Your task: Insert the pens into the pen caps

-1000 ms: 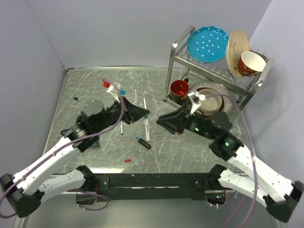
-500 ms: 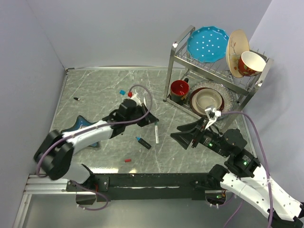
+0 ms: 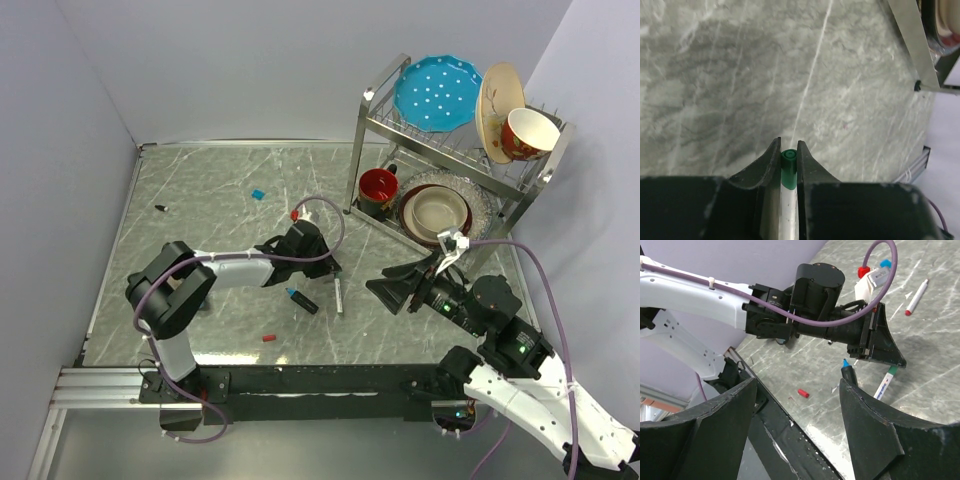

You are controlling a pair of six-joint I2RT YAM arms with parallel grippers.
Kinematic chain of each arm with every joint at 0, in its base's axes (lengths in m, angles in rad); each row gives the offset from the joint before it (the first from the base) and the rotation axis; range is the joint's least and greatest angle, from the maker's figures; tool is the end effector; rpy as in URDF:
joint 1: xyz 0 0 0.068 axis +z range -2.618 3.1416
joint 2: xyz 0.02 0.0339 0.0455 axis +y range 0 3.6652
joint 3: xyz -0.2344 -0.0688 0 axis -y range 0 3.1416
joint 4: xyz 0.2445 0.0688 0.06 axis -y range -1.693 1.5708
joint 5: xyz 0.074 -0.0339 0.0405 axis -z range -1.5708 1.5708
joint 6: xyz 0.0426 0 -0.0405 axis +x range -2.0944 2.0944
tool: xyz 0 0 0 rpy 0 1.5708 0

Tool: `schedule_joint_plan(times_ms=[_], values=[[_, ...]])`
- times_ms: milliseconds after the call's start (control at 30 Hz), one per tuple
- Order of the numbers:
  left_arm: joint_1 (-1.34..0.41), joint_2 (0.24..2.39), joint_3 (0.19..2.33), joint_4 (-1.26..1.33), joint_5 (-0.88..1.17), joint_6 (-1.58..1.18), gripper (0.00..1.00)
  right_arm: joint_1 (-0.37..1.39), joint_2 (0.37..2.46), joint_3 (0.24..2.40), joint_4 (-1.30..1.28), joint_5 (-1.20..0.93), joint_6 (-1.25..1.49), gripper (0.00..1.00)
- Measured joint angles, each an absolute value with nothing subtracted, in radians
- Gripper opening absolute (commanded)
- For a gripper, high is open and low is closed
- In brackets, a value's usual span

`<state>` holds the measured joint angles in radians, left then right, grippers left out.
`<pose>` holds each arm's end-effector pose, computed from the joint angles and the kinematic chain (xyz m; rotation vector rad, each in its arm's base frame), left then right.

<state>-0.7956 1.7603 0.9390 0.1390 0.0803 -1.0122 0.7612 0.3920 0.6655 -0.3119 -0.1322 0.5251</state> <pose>0.2530 -0.2631 0.1322 -0.2203 2.4635 -0.9863 0.0966 0.0998 0.3224 -0.3114 1.6951 1.0838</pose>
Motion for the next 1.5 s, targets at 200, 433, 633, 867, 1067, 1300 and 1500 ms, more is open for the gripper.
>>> schedule_joint_plan(times_ms=[200, 433, 633, 867, 1067, 1300, 1500], values=[[-0.796, 1.797, 0.955, 0.12, 0.051, -1.013, 0.24, 0.761, 0.383, 0.665, -0.327, -0.11, 0.531, 0.75], [-0.796, 1.798, 0.995, 0.027, 0.026, -1.008, 0.31, 0.761, 0.363, 0.667, -0.335, -0.089, 0.534, 0.75], [-0.795, 1.798, 1.06, -0.062, -0.03, -0.998, 0.45, 0.761, 0.355, 0.669, -0.363, -0.07, 0.534, 0.75], [-0.715, 1.796, 1.149, -0.179, -0.08, -0.946, 0.49, 0.761, 0.35, 0.669, -0.385, -0.047, 0.533, 0.73], [-0.616, 1.816, 1.349, -0.256, -0.134, -0.876, 0.48, 0.761, 0.374, 0.669, -0.415, 0.02, 0.529, 0.72], [-0.563, 1.942, 1.54, -0.296, -0.194, -0.785, 0.44, 0.761, 0.45, 0.665, -0.438, 0.046, 0.521, 0.71], [-0.529, 2.098, 1.65, -0.36, -0.208, -0.735, 0.42, 0.761, 0.46, 0.665, -0.434, 0.046, 0.511, 0.7]])
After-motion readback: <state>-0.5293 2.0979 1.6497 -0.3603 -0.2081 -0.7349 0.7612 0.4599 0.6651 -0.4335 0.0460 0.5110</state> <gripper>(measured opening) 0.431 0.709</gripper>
